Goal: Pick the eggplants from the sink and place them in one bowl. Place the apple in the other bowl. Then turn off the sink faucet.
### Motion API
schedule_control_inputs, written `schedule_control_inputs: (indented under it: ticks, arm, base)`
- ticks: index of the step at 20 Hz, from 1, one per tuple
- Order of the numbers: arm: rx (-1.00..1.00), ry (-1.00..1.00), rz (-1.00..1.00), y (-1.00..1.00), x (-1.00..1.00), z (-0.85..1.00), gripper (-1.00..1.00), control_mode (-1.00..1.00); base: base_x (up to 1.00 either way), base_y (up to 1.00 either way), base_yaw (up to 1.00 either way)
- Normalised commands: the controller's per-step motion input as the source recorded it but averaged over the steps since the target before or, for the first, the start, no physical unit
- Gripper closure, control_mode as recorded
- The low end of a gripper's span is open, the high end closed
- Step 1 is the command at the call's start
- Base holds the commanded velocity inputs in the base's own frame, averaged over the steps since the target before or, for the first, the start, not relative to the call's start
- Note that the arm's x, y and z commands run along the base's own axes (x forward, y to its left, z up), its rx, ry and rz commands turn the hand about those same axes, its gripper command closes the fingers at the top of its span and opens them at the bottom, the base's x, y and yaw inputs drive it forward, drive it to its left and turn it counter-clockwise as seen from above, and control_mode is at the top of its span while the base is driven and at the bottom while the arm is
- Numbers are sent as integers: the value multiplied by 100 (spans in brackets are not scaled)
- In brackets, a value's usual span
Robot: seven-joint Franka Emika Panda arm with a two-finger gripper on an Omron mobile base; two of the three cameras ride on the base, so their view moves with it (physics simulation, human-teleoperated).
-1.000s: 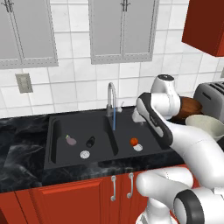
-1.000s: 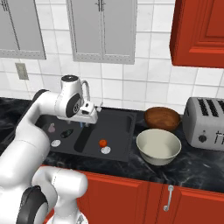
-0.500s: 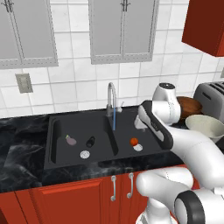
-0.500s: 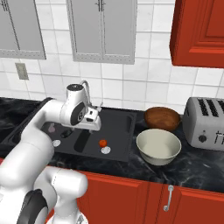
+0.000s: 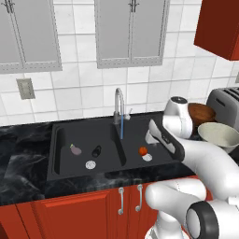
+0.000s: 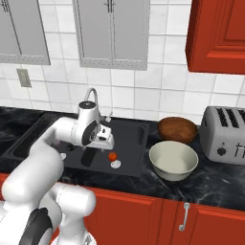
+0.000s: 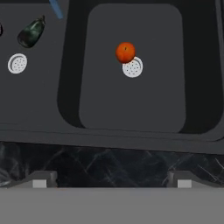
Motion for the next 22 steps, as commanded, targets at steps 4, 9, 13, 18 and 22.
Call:
schedule_control_inputs:
  ticks: [4,9,13,18,22]
  arm:
    - [0,0,1,-7,15,-25,-100,-100]
    - [0,0,1,0,22,-22,-100,-100]
    - [0,0,2,0,25,-20,-100,-100]
    - [0,0,2,-1,22,-21,-100,-100]
    - [0,0,1,-1,18,-23,-100,-100]
  base:
    - [0,0,0]
    - [0,0,0]
    - [0,0,0]
    - [0,0,0]
    - [0,0,0]
